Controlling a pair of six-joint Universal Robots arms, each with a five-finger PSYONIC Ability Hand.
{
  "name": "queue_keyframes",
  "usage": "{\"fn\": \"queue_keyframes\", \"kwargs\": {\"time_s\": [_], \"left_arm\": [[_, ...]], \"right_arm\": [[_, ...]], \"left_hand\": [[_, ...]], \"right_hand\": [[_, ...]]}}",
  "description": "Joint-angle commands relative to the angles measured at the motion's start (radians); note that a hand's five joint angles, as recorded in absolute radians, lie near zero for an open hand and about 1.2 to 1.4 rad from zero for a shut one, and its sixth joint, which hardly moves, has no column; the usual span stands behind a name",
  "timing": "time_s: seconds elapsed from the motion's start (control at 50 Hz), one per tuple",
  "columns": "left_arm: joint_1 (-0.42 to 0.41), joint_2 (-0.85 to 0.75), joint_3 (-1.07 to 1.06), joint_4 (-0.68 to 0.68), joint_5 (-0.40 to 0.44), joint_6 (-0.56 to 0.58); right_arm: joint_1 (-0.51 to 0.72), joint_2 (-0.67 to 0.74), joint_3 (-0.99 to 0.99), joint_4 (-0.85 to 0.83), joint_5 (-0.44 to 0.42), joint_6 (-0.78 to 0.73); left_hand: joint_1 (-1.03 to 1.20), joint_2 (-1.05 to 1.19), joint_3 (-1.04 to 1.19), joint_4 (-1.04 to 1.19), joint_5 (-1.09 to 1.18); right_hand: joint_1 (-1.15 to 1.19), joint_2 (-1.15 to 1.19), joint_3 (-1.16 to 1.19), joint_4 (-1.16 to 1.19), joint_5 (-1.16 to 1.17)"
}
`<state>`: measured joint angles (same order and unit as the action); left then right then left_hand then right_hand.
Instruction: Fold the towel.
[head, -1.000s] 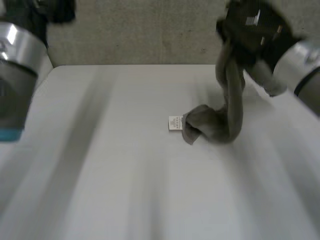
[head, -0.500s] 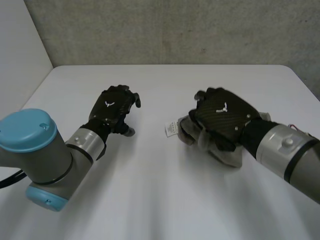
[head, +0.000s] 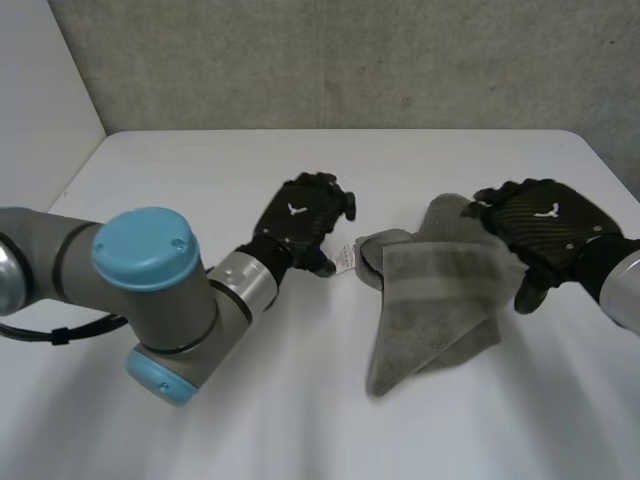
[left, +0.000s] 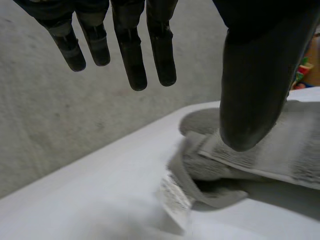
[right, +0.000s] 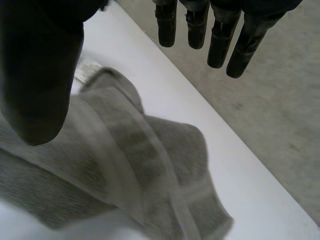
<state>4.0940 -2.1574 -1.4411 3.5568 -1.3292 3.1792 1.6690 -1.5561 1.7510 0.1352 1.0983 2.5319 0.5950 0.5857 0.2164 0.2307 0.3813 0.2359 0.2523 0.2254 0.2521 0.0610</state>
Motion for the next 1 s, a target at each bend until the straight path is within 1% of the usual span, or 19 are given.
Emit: {"fn": "queue_keyframes", "kwargs": {"time_s": [0.02,0.08,0.12,0.14,0.18,0.22,0.24,0.28,0.34,0.44,0.62,0.66,0.7,0.86,0.9,0.92,0.94,0.96,1.0], "left_arm": [[-0.027,-0.016,-0.008,-0.055,0.007,-0.005],[-0.055,-0.010,-0.019,-0.099,0.001,-0.005],[-0.075,-0.007,-0.027,-0.134,-0.002,-0.008],[-0.075,-0.007,-0.027,-0.135,-0.002,-0.008],[-0.087,-0.006,-0.027,-0.148,-0.002,-0.013],[-0.125,-0.004,-0.028,-0.171,-0.011,-0.027],[-0.126,-0.004,-0.028,-0.171,-0.011,-0.027],[-0.152,-0.004,-0.028,-0.187,-0.051,-0.036],[-0.158,-0.004,-0.028,-0.191,-0.076,-0.036],[-0.165,-0.018,-0.030,-0.196,-0.146,-0.039],[-0.212,-0.036,-0.036,-0.196,-0.159,-0.047],[-0.230,-0.038,-0.030,-0.194,-0.160,-0.054],[-0.259,-0.047,-0.022,-0.193,-0.157,-0.070],[-0.287,-0.088,0.010,-0.193,-0.162,-0.068],[-0.284,-0.082,0.008,-0.194,-0.163,-0.070],[-0.278,-0.078,0.004,-0.196,-0.163,-0.070],[-0.268,-0.067,-0.004,-0.196,-0.165,-0.070],[-0.268,-0.067,-0.004,-0.196,-0.165,-0.070],[-0.207,-0.003,-0.034,-0.197,-0.188,-0.064]], "right_arm": [[-0.034,0.157,-0.059,-0.052,-0.026,-0.010],[-0.034,0.200,-0.099,-0.051,-0.015,-0.009],[-0.035,0.285,-0.183,-0.039,-0.015,0.010],[-0.035,0.286,-0.183,-0.039,-0.015,0.010],[-0.034,0.381,-0.264,-0.016,-0.017,0.011],[-0.029,0.421,-0.298,0.006,-0.015,0.013],[-0.029,0.421,-0.298,0.006,-0.015,0.013],[0.003,0.491,-0.361,0.067,-0.015,0.013],[0.032,0.553,-0.421,0.113,-0.014,0.021],[0.046,0.625,-0.485,0.144,-0.009,0.054],[0.051,0.657,-0.535,0.147,0.006,0.051],[0.046,0.657,-0.539,0.147,0.006,0.051],[0.047,0.657,-0.541,0.147,0.006,0.051],[0.051,0.665,-0.541,0.146,0.006,0.050],[0.052,0.671,-0.541,0.146,0.005,0.048],[0.052,0.685,-0.545,0.146,0.003,0.041],[0.060,0.701,-0.556,0.146,0.005,0.027],[0.060,0.702,-0.556,0.146,0.005,0.027],[0.096,0.720,-0.577,0.149,0.006,0.005]], "left_hand": [[-0.047,-0.038,-0.042,-0.056,-0.008],[-0.050,-0.040,-0.042,-0.056,-0.011],[-0.050,-0.040,-0.042,-0.056,-0.011],[-0.050,-0.040,-0.042,-0.056,-0.011],[-0.050,-0.040,-0.042,-0.056,-0.011],[-0.061,-0.052,-0.042,-0.056,-0.022],[-0.061,-0.052,-0.042,-0.056,-0.022],[-0.082,-0.073,-0.042,-0.056,-0.043],[-0.108,-0.099,-0.042,-0.056,-0.069],[-0.161,-0.152,-0.042,-0.056,-0.122],[-0.170,-0.161,-0.042,-0.056,-0.131],[-0.173,-0.164,-0.042,-0.056,-0.134],[-0.182,-0.173,-0.042,-0.056,-0.143],[-0.202,-0.193,-0.042,-0.056,-0.163],[-0.217,-0.208,-0.042,-0.056,-0.178],[-0.232,-0.222,-0.042,-0.056,-0.192],[-0.249,-0.240,-0.042,-0.056,-0.210],[-0.249,-0.240,-0.042,-0.056,-0.210],[-0.296,-0.287,-0.042,-0.056,-0.257]], "right_hand": [[-0.061,-0.078,-0.051,-0.078,-0.061],[-0.061,-0.078,-0.051,-0.078,-0.061],[-0.061,-0.078,-0.051,-0.078,-0.061],[-0.061,-0.078,-0.051,-0.078,-0.061],[-0.031,-0.047,-0.051,-0.078,-0.030],[-0.025,-0.041,-0.051,-0.078,-0.024],[-0.025,-0.041,-0.051,-0.078,-0.024],[-0.022,-0.038,-0.051,-0.078,-0.021],[-0.022,-0.038,-0.051,-0.078,-0.021],[-0.022,-0.038,-0.051,-0.078,-0.021],[0.011,-0.006,-0.051,-0.078,0.011],[0.104,0.088,-0.051,-0.078,0.104],[0.110,0.094,-0.051,-0.078,0.111],[0.119,0.103,-0.051,-0.078,0.120],[0.178,0.161,-0.051,-0.078,0.178],[0.306,0.289,-0.051,-0.078,0.306],[0.545,0.529,-0.051,-0.078,0.546],[0.548,0.531,-0.051,-0.078,0.548],[0.971,0.955,-0.051,-0.078,0.972]]}}
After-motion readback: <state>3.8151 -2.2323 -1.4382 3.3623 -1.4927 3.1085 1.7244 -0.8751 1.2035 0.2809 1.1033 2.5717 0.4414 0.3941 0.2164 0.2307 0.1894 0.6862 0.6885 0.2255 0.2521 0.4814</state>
